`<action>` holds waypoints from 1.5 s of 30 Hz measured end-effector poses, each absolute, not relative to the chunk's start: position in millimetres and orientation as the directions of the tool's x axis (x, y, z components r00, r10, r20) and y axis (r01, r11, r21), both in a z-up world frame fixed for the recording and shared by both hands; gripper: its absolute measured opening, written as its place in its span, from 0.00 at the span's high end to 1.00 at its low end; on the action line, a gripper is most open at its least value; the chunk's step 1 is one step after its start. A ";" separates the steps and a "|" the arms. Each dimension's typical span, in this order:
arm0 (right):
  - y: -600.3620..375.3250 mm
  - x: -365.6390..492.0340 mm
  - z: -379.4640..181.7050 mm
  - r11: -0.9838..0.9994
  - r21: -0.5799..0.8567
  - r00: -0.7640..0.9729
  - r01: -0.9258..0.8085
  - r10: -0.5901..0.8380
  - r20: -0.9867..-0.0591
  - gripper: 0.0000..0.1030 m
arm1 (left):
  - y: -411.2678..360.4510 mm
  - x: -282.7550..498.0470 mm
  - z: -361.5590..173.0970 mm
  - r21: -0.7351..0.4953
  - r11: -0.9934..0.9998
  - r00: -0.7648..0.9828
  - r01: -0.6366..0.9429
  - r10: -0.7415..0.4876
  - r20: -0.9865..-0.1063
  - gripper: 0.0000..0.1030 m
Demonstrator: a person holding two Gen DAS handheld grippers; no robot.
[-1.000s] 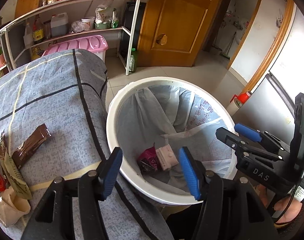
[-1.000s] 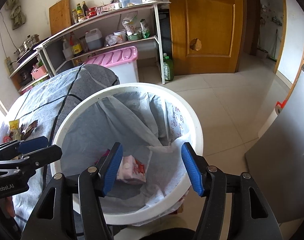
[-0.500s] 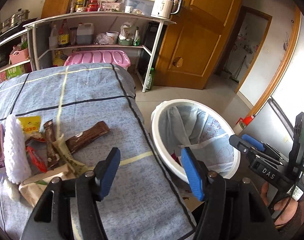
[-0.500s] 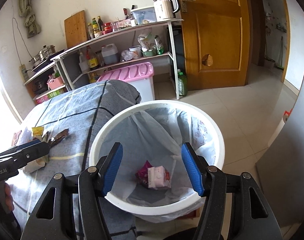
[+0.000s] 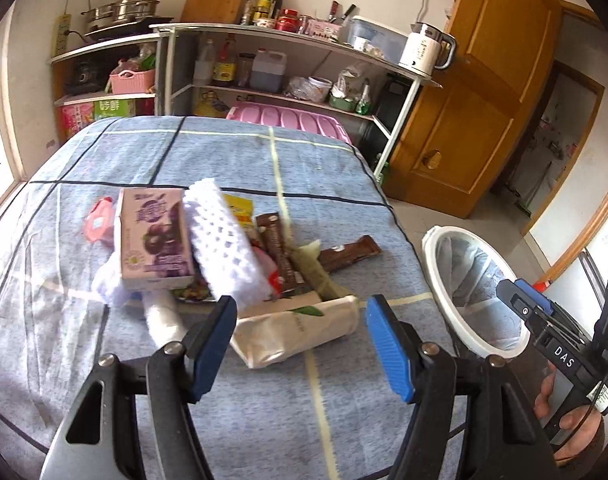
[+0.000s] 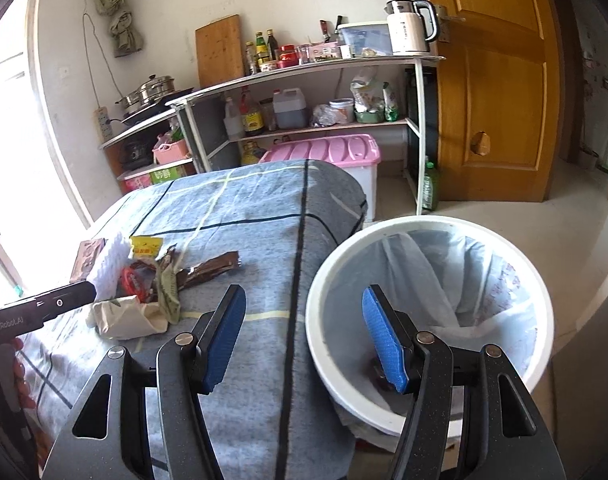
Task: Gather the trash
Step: 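Grasp the purple juice carton with the left tool while the right tool grasps the paper bag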
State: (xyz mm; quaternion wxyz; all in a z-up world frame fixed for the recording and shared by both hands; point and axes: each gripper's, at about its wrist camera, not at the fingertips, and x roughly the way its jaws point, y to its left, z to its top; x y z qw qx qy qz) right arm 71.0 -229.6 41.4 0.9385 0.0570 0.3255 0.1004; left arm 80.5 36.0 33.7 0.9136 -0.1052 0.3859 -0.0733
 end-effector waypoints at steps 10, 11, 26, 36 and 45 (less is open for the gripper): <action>-159.2 86.5 33.4 0.924 0.206 0.701 -0.322 0.379 -0.604 0.40 | 108.8 73.6 17.2 -0.269 0.955 0.697 -0.124 -0.108 -0.709 0.29; -152.2 86.6 33.3 0.917 0.202 0.694 -0.345 0.394 -0.602 0.40 | 114.2 73.0 16.6 -0.273 0.952 0.698 -0.142 -0.099 -0.709 0.29; -102.2 98.0 3.5 0.817 0.261 0.526 -0.514 0.541 -0.657 0.40 | 137.7 80.3 9.0 -0.297 0.942 0.695 -0.156 -0.109 -0.711 0.29; -86.2 108.4 1.7 0.774 0.268 0.470 -0.573 0.578 -0.667 0.40 | 137.7 92.7 6.1 -0.315 0.935 0.687 -0.162 -0.122 -0.716 0.29; -91.0 87.7 -10.0 0.733 0.335 0.395 -0.593 0.626 -0.672 0.61 | 138.1 97.7 4.8 -0.310 0.937 0.681 -0.161 -0.122 -0.722 0.29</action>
